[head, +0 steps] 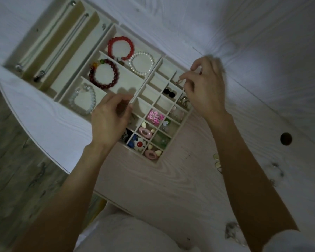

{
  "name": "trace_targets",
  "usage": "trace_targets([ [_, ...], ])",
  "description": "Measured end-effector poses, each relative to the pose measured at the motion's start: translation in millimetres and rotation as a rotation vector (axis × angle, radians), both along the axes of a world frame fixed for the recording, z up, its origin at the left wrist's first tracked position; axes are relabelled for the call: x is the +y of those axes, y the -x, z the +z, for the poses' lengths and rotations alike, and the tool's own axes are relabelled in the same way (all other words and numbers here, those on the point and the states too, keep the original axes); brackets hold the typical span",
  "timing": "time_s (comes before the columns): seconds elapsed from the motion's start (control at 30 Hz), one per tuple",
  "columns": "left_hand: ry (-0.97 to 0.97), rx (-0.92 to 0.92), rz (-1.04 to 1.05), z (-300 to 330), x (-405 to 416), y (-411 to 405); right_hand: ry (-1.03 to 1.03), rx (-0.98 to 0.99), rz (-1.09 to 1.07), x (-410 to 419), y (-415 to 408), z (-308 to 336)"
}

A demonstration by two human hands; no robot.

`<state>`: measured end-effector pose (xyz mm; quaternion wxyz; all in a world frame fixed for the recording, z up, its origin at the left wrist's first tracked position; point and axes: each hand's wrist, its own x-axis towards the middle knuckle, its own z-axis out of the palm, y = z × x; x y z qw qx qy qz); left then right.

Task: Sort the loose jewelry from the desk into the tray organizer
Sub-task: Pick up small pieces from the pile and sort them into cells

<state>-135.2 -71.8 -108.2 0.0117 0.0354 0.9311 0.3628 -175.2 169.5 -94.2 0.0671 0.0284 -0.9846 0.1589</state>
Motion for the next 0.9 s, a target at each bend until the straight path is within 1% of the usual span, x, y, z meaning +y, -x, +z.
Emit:
trace_targets([
  [0.07, 0.007, 0.008, -0.006, -1, -1, 0, -0.036, 0.009, -0.015, 1, 1, 0],
  [0.2, 0.001, 0.010, -0.006, -1, 0, 0, -0.041, 0.007, 0.013, -1, 0, -1],
  [0.47, -0.009, -0.003, -0.005, -1, -1, 0, -0.082, -0.088, -0.043, -12, 13, 6],
  [0.53, -0.010, -0.006, -0.003, -1, -1, 0, -0.128, -0.112, -0.039, -15, 18, 6],
  [0.6, -0.008, -0.004, -0.005, -1, -1, 0, -0.166, -0.095, -0.020, -16, 21, 4],
  [0.73, -0.002, -0.004, -0.008, 0, -2, 0, -0.080, -0.023, 0.046, -12, 22, -2],
  [0.9, 0.007, -0.010, -0.020, 1, -1, 0, -0.034, 0.034, 0.146, -6, 18, -5],
])
